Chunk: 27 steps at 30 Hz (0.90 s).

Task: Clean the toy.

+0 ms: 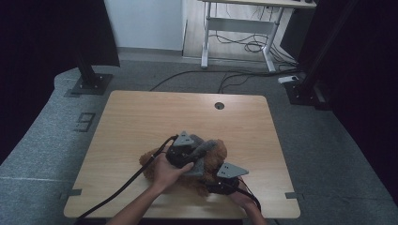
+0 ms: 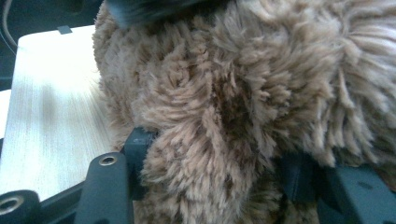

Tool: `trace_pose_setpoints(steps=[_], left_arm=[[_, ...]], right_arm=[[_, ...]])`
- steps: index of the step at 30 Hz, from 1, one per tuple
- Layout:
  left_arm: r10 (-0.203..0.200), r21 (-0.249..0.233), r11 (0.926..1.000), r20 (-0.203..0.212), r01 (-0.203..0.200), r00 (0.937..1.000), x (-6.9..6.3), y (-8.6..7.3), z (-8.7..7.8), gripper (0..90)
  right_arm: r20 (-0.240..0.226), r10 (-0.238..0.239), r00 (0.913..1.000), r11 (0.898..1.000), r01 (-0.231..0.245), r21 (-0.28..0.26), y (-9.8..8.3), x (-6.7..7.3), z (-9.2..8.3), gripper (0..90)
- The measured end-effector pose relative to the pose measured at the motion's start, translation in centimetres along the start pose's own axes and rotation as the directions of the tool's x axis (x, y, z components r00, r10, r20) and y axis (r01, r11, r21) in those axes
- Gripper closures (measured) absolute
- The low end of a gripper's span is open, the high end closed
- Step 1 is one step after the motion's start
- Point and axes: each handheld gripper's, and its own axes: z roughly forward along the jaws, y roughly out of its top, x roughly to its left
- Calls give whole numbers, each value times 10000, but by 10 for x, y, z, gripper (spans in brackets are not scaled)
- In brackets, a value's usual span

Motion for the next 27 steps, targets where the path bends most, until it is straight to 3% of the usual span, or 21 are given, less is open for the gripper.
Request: trace_pose_setpoints(steps=[3,7,10,14,19,24,27], left_arm=[[-68,384,9992,79,64,9999,-1,13,17,769],[-193,846,9962,23,191,9998,5,12,30,768],[-8,963,9954,-133,20,9999,5,9,30,771],[325,1056,9940,-373,-284,9988,4,6,24,772],[449,1088,9934,-714,-370,9964,14,-3,8,773],[267,673,9976,-1164,-190,9928,30,-20,-19,773],[-184,335,9992,-1171,224,9929,43,-28,-34,773]], right_arm=[[78,-1,10000,10000,1,-28,0,0,0,414],[258,107,9996,9999,-107,-7,-2,-2,0,415],[330,189,9993,9998,-191,53,-3,-4,1,415],[465,260,9986,9996,-264,72,-3,-4,2,420],[576,389,9976,9992,-394,86,-4,-5,2,429],[656,561,9963,9983,-568,97,-4,-8,1,443],[688,571,9960,9983,-575,37,-4,-8,2,452]])
